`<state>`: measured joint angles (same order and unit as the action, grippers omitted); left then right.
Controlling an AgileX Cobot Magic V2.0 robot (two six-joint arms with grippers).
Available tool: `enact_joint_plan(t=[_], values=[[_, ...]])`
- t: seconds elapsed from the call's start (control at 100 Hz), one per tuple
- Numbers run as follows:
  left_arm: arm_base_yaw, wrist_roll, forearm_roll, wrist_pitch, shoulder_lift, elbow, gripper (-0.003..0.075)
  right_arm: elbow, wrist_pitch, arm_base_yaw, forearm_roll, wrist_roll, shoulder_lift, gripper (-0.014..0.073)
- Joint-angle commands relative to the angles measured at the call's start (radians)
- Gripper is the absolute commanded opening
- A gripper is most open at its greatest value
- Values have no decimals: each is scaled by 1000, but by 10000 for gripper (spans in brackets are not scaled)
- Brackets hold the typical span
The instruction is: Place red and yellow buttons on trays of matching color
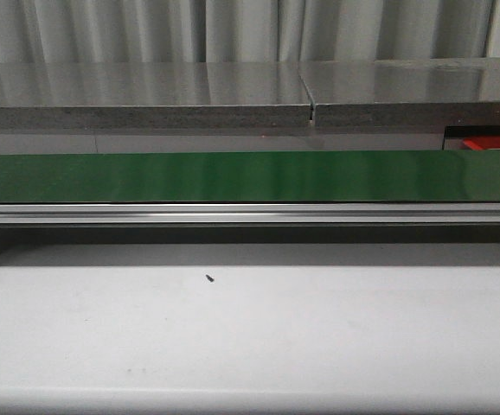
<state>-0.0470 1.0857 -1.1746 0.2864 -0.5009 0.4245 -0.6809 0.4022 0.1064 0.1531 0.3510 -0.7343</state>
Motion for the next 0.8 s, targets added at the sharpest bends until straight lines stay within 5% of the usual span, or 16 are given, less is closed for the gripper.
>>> enact_joint_plan(t=[0.0, 0.13, 0.79], values=[[7, -3, -30, -33, -5, 27, -19, 23, -154, 33, -189, -194, 40, -117], [7, -3, -30, -33, -5, 27, -19, 145, -250, 35, -304, -369, 117, -117], [7, -3, -30, -33, -5, 27, -19, 646, -284, -68, -217, -370, 768, -117]])
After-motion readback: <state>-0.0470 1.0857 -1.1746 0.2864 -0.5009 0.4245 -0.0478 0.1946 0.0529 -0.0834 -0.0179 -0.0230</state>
